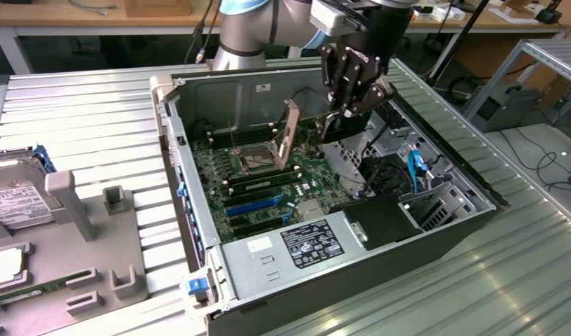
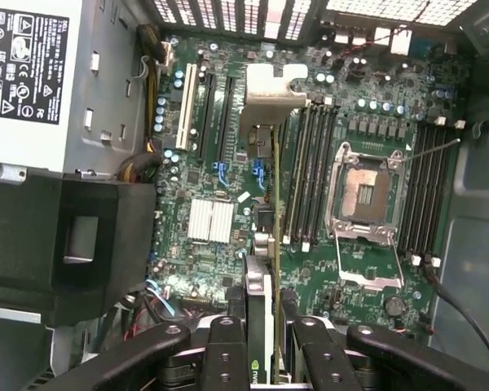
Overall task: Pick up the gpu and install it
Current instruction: 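Insert the gpu into the slot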
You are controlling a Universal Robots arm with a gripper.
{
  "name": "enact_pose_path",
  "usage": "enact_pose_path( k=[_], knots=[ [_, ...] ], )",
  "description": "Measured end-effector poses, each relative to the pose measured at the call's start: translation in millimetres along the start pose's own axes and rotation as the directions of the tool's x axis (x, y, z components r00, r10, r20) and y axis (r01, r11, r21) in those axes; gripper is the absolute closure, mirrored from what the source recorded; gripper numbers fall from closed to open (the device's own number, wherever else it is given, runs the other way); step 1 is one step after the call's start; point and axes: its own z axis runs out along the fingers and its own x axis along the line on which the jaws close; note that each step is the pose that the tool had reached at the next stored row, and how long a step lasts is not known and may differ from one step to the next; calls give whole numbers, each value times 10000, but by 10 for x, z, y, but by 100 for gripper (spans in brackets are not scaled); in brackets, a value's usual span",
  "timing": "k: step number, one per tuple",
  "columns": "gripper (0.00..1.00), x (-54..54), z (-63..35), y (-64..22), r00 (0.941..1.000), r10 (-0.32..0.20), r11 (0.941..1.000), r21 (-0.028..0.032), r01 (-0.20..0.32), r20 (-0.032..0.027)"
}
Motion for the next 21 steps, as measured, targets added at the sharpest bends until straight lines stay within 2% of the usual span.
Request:
enact_pose_path(
  k=[3, 11, 19, 21],
  knots=[
    [73, 0, 0, 0, 9994, -337, 9994, 7, 337, -8],
    [73, 0, 0, 0, 9964, -845, 9964, 16, 845, -21],
    [73, 0, 0, 0, 9861, -1661, 9861, 32, 1661, -43],
    [73, -1, 3, 0, 9864, -1643, 9864, 31, 1643, -44]
  ],
)
